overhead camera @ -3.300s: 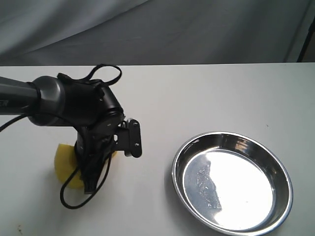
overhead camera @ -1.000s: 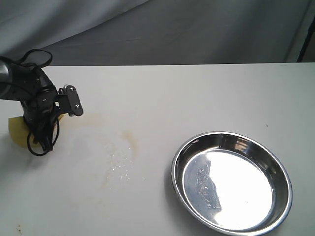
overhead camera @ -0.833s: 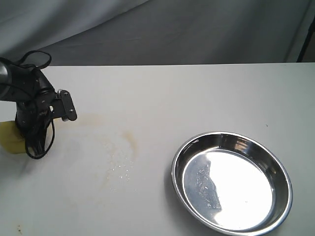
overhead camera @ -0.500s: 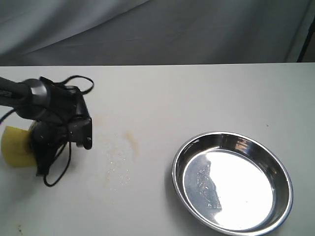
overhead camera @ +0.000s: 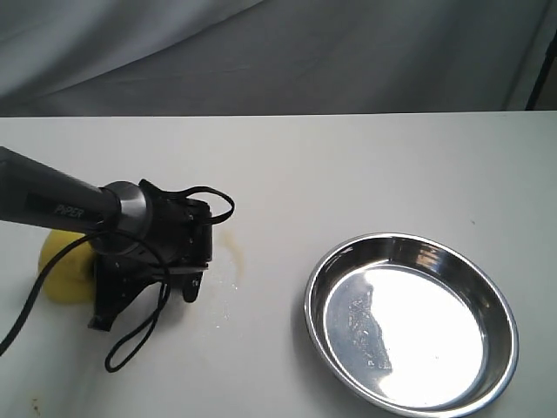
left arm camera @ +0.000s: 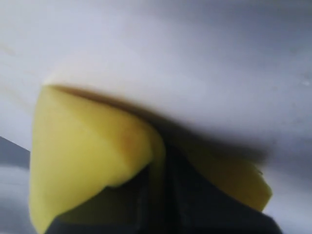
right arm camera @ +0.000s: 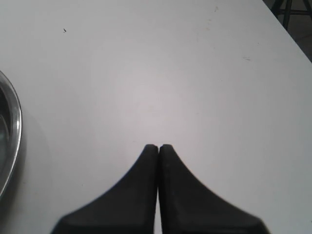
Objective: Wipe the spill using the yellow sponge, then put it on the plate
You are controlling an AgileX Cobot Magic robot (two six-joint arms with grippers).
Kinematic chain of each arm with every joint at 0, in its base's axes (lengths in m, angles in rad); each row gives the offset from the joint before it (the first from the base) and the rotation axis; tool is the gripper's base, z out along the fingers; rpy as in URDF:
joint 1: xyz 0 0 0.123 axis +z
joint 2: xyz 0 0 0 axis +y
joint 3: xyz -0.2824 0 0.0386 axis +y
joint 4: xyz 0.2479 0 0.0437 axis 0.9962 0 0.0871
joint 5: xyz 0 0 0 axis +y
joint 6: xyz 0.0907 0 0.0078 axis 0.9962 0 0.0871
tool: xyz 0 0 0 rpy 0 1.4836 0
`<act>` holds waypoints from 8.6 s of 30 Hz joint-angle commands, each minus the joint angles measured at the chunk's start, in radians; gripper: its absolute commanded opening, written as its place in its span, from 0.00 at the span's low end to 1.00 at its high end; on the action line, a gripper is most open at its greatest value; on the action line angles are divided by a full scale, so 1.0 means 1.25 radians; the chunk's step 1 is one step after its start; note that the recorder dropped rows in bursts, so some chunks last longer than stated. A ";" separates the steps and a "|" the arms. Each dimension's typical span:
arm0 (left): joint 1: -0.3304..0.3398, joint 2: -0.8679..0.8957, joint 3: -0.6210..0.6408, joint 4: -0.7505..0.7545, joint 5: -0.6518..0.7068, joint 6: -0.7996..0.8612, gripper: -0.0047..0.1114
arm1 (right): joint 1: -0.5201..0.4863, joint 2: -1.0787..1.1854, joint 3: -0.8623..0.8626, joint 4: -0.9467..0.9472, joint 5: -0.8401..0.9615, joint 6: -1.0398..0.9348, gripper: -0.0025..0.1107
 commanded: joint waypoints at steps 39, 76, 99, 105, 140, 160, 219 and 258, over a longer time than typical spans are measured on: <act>-0.042 -0.151 -0.160 -0.812 -0.276 0.438 0.04 | -0.006 0.002 0.003 0.000 -0.013 0.004 0.02; 0.345 0.007 -0.164 -1.741 -0.006 1.020 0.04 | -0.006 0.002 0.003 0.000 -0.013 0.004 0.02; 0.561 0.158 -0.166 -1.763 -0.181 1.109 0.04 | -0.006 0.002 0.003 0.000 -0.013 0.004 0.02; 0.563 0.158 -0.166 -1.763 -0.365 1.095 0.04 | -0.006 0.002 0.003 0.000 -0.013 0.004 0.02; 0.563 0.063 -0.164 -1.252 -0.466 0.569 0.04 | -0.006 0.002 0.003 0.000 -0.013 0.004 0.02; 0.585 0.063 -0.164 -0.838 -0.357 0.151 0.04 | -0.006 0.002 0.003 0.000 -0.013 0.004 0.02; 0.252 -0.176 -0.164 -1.481 0.013 0.630 0.04 | -0.006 0.002 0.003 0.000 -0.013 0.004 0.02; -0.167 -0.118 -0.164 -1.547 -0.478 0.674 0.07 | -0.006 0.002 0.003 0.000 -0.013 0.004 0.02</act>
